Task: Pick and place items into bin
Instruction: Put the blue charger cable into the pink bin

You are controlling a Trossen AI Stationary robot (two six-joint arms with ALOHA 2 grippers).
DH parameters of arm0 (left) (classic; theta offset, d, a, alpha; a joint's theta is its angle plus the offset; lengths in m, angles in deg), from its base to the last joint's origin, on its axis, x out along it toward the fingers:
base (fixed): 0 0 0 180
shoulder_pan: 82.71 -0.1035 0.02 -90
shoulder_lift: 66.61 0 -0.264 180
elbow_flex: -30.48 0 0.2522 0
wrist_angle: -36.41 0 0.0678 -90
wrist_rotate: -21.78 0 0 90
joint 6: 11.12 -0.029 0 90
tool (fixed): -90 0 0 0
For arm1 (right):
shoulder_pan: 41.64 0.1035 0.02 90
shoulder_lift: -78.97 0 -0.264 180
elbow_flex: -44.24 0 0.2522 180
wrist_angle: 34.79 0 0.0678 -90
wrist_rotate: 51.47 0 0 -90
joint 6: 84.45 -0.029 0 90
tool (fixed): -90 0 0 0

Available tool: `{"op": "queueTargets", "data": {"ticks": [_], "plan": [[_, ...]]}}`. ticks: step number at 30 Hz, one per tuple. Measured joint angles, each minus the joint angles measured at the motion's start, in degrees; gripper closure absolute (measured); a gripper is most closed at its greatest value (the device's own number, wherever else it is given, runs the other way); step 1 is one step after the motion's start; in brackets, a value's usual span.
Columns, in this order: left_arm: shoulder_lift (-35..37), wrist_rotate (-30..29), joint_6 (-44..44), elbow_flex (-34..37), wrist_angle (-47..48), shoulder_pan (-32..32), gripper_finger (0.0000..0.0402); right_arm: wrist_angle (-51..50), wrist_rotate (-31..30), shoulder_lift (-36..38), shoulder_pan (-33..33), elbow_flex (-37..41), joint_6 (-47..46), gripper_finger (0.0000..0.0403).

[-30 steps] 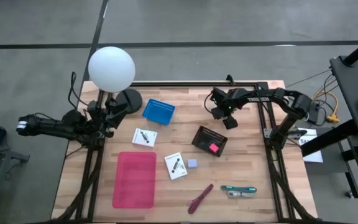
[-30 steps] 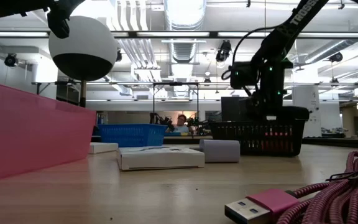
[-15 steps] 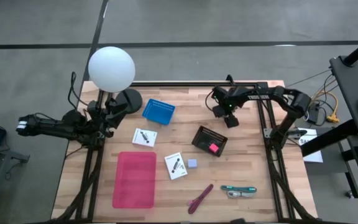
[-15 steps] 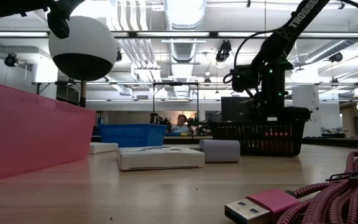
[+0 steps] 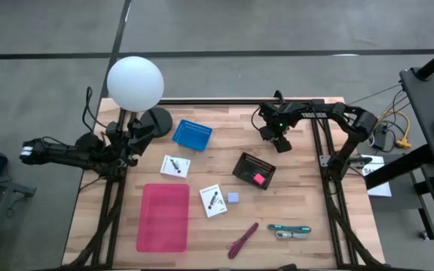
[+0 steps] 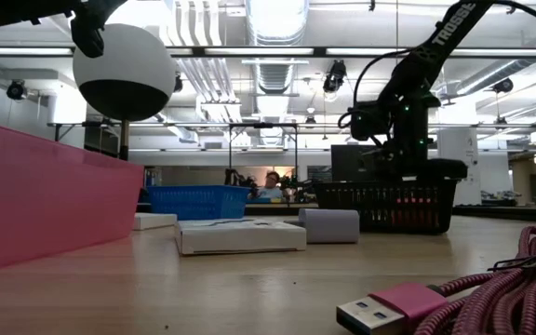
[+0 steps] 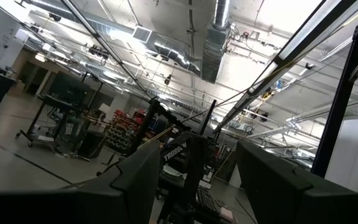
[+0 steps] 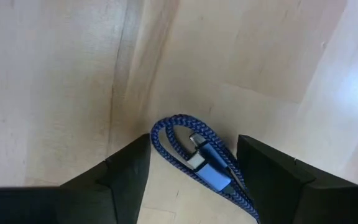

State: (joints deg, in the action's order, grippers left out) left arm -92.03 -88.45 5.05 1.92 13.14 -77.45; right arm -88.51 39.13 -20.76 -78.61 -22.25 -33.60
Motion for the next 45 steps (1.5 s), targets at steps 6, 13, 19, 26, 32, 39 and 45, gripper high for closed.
{"op": "queueTargets", "data": {"ticks": [6,13,19,26,32,39,45], "plan": [[0.1,0.0,0.1,0.0,0.0,0.0,0.0205,-0.4,0.7,-0.9,0.0,-0.1,-0.5,0.0212],[0.1,0.0,0.1,0.0,0.0,0.0,0.0205,-0.9,1.0,-0.3,0.1,0.1,-1.7,0.0272],[0.0,0.0,0.1,0.0,0.0,0.0,0.0205,-1.5,1.3,-0.2,0.1,0.1,-3.1,0.0333],[0.0,0.0,0.0,0.0,0.0,0.0,0.0205,-2.5,1.4,-0.2,0.1,0.0,-5.0,0.0378],[0.0,0.0,0.0,0.0,0.0,0.0,0.0205,-1.8,0.8,0.1,0.1,-0.2,-9.8,0.0393],[0.0,0.0,0.0,0.0,0.0,0.0,0.0205,-1.9,-0.2,0.9,0.0,-2.4,-15.5,0.0394],[0.0,0.0,0.0,0.0,0.0,0.0,0.0205,-2.5,0.5,1.5,0.1,-5.7,-20.5,0.0394]]}}
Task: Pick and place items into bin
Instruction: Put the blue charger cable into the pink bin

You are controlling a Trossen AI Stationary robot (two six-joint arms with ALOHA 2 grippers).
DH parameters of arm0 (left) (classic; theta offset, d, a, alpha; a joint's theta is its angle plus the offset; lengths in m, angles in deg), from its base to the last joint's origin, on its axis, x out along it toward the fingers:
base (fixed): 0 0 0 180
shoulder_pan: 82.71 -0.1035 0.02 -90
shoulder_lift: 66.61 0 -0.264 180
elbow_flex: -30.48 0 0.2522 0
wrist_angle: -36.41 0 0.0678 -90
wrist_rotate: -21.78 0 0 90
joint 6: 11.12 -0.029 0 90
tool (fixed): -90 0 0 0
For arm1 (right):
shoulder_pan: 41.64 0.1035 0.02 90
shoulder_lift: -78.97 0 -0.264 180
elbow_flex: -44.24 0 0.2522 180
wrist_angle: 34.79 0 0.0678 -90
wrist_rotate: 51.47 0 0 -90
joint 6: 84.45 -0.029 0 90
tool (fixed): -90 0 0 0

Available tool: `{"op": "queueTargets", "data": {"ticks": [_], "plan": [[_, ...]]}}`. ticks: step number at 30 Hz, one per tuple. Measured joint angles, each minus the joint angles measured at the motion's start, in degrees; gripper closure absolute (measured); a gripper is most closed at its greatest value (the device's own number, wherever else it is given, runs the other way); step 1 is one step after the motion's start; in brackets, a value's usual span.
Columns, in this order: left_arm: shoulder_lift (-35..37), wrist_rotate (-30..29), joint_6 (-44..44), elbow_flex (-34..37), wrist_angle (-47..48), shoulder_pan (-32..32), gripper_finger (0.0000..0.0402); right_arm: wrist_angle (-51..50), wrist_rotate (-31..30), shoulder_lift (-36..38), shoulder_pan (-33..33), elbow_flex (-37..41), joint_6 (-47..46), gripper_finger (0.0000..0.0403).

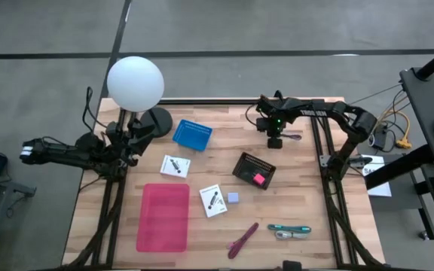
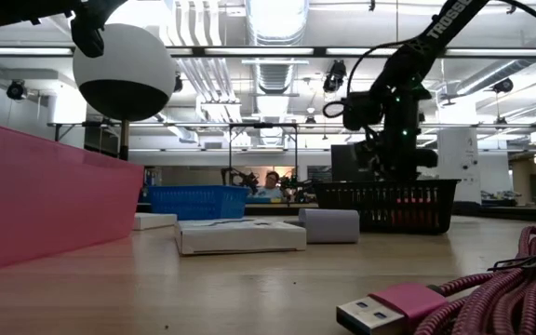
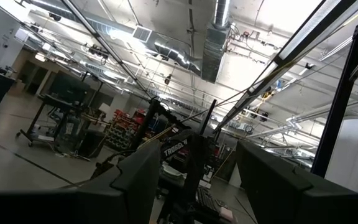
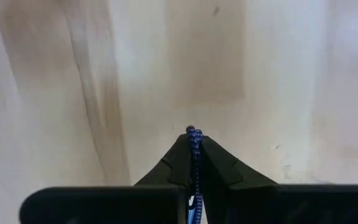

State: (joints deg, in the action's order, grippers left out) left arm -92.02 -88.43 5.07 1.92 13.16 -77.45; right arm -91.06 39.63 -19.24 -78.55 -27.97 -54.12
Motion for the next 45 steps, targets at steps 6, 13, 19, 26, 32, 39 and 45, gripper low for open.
{"op": "queueTargets", "data": {"ticks": [6,13,19,26,32,39,45], "plan": [[0.0,0.0,0.0,0.0,0.0,0.0,0.0205,-0.2,3.4,0.0,0.0,-4.0,-5.5,0.0394],[0.0,0.0,0.0,0.0,0.0,0.0,0.0205,-0.1,9.7,0.1,0.0,-9.1,-11.7,0.0394],[0.0,0.0,0.0,0.0,0.0,0.0,0.0205,-0.1,13.0,0.2,0.2,-13.4,-16.6,0.0394],[0.0,0.0,0.0,0.0,0.0,0.0,0.0205,1.4,18.4,0.6,1.0,-18.9,-24.1,0.0394],[0.0,0.0,0.0,0.0,0.0,0.0,0.0205,8.5,23.3,4.3,2.9,-21.1,-29.4,0.0394],[0.0,0.0,0.0,0.0,0.0,0.0,0.0205,20.4,23.5,9.8,5.7,-21.0,-36.9,0.0394],[0.0,0.0,0.0,0.0,0.0,0.0,0.0205,34.4,23.3,11.4,8.4,-21.0,-44.4,0.0394]]}}
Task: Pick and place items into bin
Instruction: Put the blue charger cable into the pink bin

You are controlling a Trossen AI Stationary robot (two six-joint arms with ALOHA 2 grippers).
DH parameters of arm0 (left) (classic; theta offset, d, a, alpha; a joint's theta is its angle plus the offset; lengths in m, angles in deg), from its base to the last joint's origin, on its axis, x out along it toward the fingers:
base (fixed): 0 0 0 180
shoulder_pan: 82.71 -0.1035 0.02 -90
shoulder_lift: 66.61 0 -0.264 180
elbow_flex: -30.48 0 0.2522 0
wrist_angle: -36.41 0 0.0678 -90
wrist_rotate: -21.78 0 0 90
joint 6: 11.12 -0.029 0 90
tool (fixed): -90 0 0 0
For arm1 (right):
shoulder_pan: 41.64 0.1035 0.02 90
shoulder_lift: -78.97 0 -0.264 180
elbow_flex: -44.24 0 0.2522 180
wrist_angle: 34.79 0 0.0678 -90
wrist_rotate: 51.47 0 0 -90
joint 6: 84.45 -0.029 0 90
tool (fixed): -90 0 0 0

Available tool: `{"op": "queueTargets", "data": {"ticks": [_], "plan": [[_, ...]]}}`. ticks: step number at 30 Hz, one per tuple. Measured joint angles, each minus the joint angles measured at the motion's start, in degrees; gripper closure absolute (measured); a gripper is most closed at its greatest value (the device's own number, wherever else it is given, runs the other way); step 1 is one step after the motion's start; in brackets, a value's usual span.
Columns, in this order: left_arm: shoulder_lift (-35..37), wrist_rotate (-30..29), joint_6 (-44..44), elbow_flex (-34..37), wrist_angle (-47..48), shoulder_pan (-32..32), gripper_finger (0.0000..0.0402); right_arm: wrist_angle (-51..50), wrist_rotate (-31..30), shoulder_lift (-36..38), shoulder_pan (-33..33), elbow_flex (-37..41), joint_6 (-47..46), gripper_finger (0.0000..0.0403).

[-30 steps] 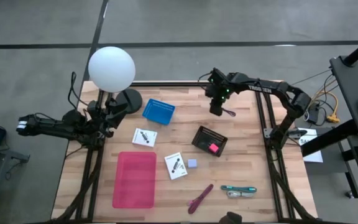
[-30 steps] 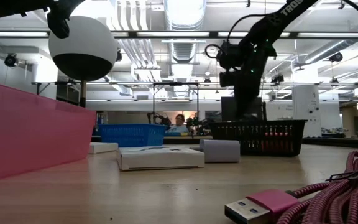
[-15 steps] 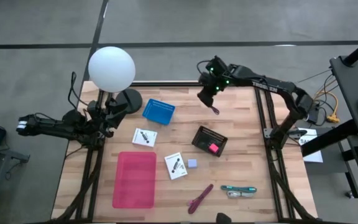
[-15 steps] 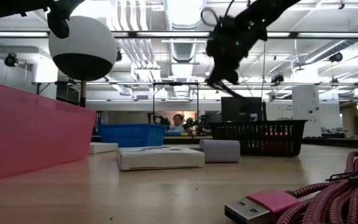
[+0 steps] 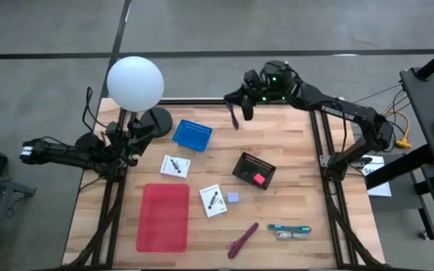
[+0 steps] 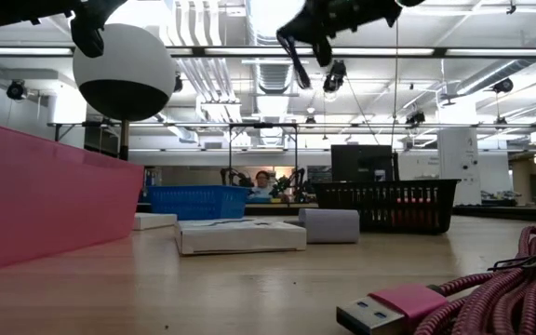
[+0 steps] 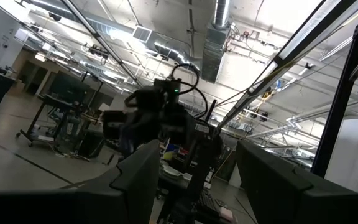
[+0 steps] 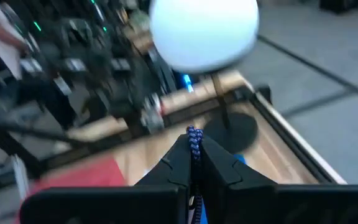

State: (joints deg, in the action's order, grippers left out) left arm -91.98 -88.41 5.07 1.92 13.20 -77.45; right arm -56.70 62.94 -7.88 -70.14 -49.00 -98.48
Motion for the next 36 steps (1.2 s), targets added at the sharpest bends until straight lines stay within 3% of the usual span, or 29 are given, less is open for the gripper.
{"op": "queueTargets", "data": {"ticks": [7,18,29,36], "plan": [[-0.1,0.0,0.0,0.0,0.3,0.0,0.0205,16.1,-0.9,-1.0,2.9,0.1,-6.3,0.0394],[-1.2,0.0,0.0,0.0,0.2,0.0,0.0205,30.1,-2.1,-2.9,7.3,0.2,-8.9,0.0394],[-4.9,0.2,0.0,-0.3,-0.9,0.0,0.0205,33.0,-2.1,-3.3,11.5,0.2,-9.0,0.0394],[-11.4,1.3,0.0,-1.3,-7.9,0.0,0.0205,32.9,-2.0,-3.3,12.1,0.2,-9.0,0.0394]]}}
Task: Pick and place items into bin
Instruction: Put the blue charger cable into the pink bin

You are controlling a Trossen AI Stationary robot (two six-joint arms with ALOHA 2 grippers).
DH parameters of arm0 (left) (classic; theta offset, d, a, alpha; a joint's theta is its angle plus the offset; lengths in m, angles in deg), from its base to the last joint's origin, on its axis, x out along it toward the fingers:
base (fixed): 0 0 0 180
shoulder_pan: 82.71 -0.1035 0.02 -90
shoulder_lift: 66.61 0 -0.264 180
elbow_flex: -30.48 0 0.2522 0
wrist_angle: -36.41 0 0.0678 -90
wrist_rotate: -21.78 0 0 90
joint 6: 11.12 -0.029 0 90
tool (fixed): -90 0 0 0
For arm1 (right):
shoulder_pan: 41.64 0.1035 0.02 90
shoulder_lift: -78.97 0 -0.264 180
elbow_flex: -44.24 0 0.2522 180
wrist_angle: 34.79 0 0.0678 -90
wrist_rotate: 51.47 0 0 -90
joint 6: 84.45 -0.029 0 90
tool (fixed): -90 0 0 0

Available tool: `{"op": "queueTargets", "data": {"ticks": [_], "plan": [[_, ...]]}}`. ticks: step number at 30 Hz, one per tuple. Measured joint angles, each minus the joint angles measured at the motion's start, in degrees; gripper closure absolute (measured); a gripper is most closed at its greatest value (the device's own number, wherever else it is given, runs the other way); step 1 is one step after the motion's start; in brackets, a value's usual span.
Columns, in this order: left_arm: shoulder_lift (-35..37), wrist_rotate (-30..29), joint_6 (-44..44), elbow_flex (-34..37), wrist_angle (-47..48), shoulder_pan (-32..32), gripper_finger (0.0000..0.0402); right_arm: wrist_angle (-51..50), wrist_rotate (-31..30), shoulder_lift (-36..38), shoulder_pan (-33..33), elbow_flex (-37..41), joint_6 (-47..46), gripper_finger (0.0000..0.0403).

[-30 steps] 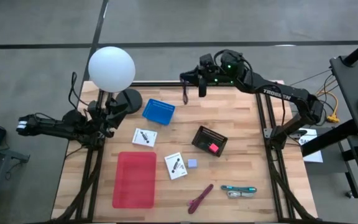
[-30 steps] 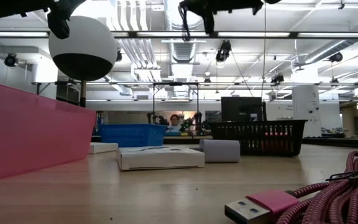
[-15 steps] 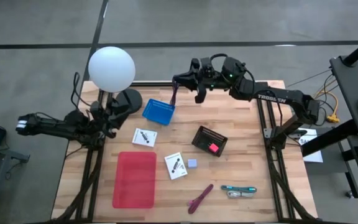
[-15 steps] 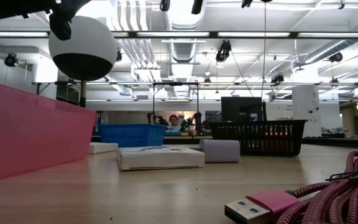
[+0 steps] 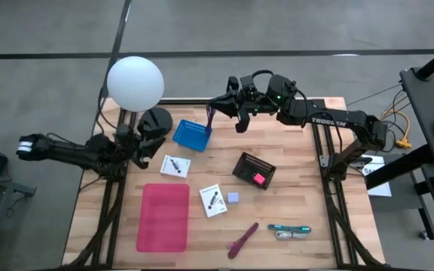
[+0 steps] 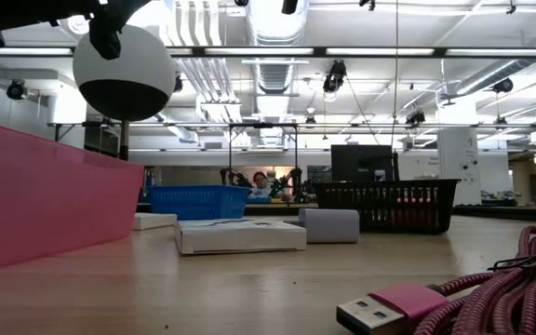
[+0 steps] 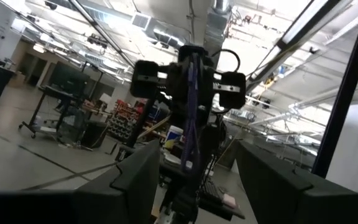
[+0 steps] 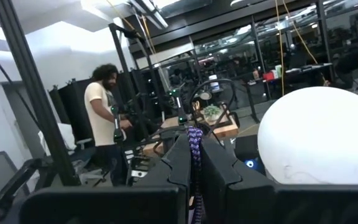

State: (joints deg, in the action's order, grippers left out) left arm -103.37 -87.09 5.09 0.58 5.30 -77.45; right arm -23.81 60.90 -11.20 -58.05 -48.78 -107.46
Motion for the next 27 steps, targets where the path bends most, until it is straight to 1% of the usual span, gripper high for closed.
{"op": "queueTargets", "data": {"ticks": [4,11,22,27], "plan": [[-4.3,1.2,0.0,-1.2,-2.8,0.0,0.0205,-0.1,0.0,0.0,0.1,0.0,0.0,0.0394],[-11.7,1.2,0.0,-3.2,-7.7,0.0,0.0205,-0.5,0.0,0.0,0.1,0.0,0.0,0.0394],[-21.9,1.2,-0.6,-9.7,-7.3,0.0,0.0205,-0.6,0.2,0.0,0.1,0.0,0.0,0.0394],[-25.9,1.0,-4.5,-12.3,-7.3,0.0,0.0205,-1.0,0.2,0.0,0.1,0.0,0.0,0.0394]]}}
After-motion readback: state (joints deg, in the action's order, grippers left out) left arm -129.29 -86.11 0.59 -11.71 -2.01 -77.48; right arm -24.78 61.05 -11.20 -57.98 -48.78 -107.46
